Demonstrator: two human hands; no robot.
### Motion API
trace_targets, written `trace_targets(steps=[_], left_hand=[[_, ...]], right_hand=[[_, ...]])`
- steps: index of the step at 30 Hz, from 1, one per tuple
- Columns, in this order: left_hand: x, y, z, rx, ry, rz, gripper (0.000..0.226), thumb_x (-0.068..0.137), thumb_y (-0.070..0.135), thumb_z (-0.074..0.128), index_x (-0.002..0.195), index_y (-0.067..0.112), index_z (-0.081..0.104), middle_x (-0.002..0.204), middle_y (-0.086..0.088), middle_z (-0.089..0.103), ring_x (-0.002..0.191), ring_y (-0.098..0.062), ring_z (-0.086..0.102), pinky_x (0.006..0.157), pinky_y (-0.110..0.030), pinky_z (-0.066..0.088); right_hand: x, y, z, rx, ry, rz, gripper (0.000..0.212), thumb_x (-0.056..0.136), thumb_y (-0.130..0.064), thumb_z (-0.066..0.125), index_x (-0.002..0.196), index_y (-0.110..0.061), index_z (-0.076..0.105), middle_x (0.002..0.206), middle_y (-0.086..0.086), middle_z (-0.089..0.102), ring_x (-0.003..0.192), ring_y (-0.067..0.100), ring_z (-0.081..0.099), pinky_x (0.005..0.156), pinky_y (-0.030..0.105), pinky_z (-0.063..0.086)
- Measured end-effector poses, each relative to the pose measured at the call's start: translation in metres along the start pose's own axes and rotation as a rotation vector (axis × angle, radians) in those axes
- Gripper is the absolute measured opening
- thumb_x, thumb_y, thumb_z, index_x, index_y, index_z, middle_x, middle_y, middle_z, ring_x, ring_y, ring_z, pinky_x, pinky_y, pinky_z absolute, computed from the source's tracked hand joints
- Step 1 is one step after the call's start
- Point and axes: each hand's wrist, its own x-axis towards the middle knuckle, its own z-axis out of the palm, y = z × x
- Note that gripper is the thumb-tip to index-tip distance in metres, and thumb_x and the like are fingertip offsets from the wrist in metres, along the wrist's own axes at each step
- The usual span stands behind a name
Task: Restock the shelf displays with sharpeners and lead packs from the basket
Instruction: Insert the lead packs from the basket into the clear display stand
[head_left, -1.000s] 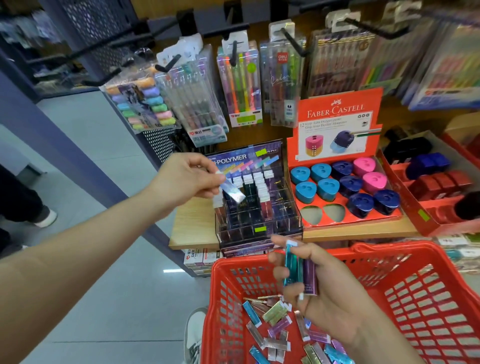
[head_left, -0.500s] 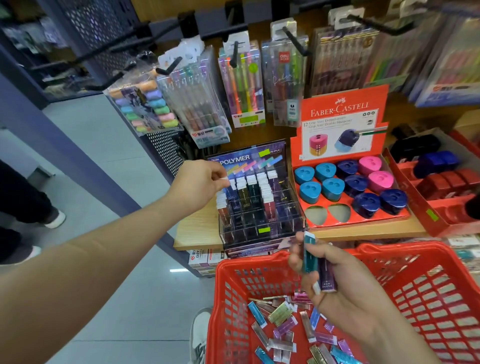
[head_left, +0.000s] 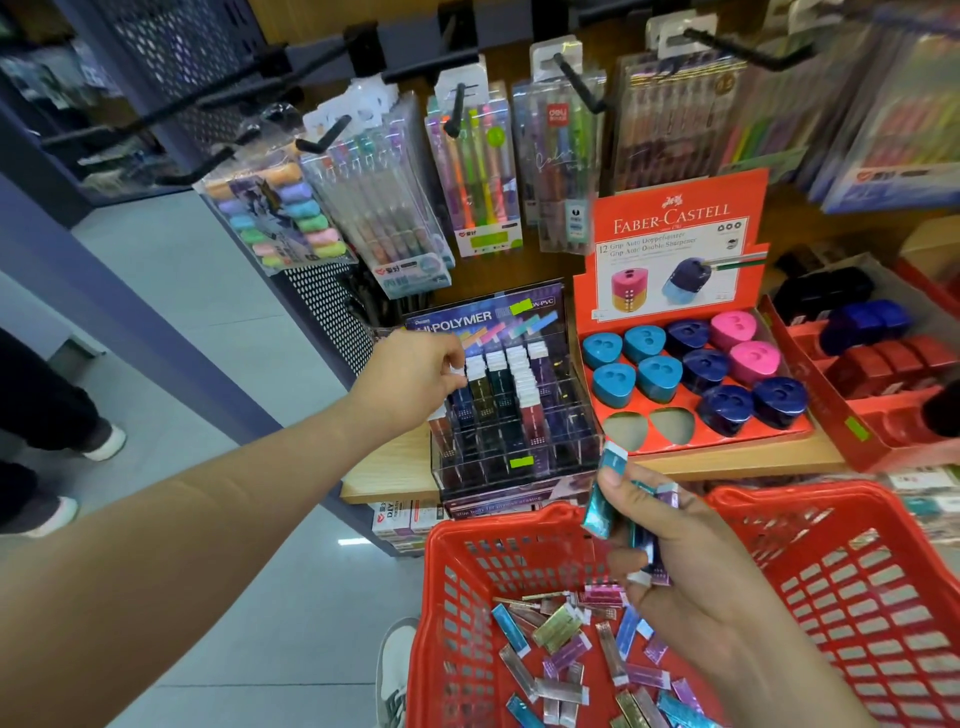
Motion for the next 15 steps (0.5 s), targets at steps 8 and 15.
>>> trace_targets(steps=[8, 15], left_hand=[[0.005, 0.011, -0.008, 0.146, -0.064, -0.014, 0.015, 0.083, 0.031, 0.070, 0.091, 0.019, 0.073, 0.101, 0.000, 0.065, 0.100, -0.021, 0.058, 0.085, -0.034, 0.048], [-0.025, 0.087, -0.058, -0.596, -0.382, 0.062, 0.010, 0.085, 0.024, 0.071, 0.090, 0.018, 0.077, 0.081, 0.006, 0.074, 0.071, 0.000, 0.065, 0.070, -0.018, 0.054]], right_hand=[[0.000, -0.001, -0.002, -0.127, 0.045, -0.084, 0.034, 0.066, -0.021, 0.075, 0.094, -0.005, 0.066, 0.070, 0.007, 0.060, 0.049, 0.008, 0.045, 0.035, 0.017, 0.029], [-0.003, -0.005, -0.002, -0.388, 0.077, -0.232, 0.024, 0.067, -0.018, 0.083, 0.083, -0.010, 0.066, 0.062, 0.006, 0.062, 0.056, 0.014, 0.052, 0.050, 0.027, 0.038]])
